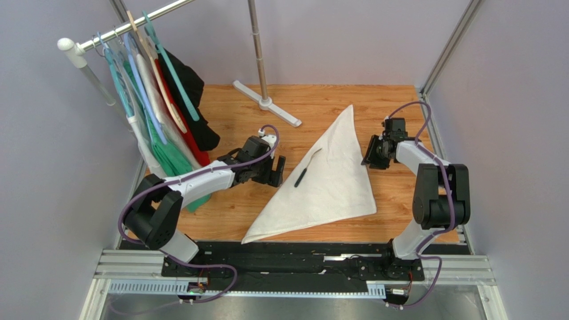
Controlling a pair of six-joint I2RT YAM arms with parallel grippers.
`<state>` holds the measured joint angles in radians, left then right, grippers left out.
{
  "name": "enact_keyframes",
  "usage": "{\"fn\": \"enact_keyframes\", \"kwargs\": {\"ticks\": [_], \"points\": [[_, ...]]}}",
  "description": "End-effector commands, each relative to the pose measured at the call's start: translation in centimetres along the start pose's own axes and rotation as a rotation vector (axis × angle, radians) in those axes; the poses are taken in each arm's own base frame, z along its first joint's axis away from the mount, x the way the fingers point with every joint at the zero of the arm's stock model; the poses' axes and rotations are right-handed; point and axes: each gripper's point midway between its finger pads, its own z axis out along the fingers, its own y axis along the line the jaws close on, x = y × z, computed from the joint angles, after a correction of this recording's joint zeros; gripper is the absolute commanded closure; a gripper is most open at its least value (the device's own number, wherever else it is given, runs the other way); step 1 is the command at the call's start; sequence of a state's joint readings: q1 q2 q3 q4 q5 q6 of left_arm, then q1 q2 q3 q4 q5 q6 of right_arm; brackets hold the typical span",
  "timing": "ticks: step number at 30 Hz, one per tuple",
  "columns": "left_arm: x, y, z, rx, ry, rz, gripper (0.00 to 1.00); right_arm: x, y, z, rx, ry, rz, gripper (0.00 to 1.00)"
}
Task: Fold the napkin, place the utensils inside, and roll it up
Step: Place the utensil onto the napkin, then fold the napkin
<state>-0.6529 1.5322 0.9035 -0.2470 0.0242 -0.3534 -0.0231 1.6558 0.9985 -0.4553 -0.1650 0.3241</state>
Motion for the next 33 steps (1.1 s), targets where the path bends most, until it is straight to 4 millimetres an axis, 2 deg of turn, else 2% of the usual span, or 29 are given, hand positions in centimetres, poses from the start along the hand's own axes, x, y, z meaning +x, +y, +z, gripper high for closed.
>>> {"fn": "enact_keyframes", "kwargs": {"ticks": [1, 3, 14, 22, 29, 31, 33], "points": [[-1.8, -0.9, -0.7, 0.059, -0.070, 0.008, 0.09, -2.8, -0.2, 0.7, 0.022, -0.056, -0.089, 0.62], [-1.8, -0.7, -0.7, 0.059, -0.066, 0.007, 0.09, -2.2, -0.5, 1.2, 0.027, -0.026, -0.097, 0.62], [-1.9, -0.6, -1.1, 0.072, -0.065, 0.010, 0.09, -1.3, -0.1, 2.1, -0.001, 0.024, -0.117, 0.63], [-1.4, -0.3, -1.6, 0.065, -0.056, 0.021, 0.09, -0.2, -0.5, 3.0, 0.013, 0.072, -0.121, 0.75], [-1.4, -0.3, -1.7, 0.065, -0.056, 0.020, 0.09, 0.3, -0.1, 3.4, -0.002, 0.101, -0.138, 0.85], [-1.4, -0.3, -1.7, 0.064, -0.056, 0.020, 0.09, 0.9, 0.8, 3.5, -0.006, 0.114, -0.170, 0.87], [-1.4, -0.2, -1.7, 0.060, -0.056, 0.021, 0.09, 0.9, 0.7, 3.6, -0.002, 0.116, -0.173, 0.94]]}}
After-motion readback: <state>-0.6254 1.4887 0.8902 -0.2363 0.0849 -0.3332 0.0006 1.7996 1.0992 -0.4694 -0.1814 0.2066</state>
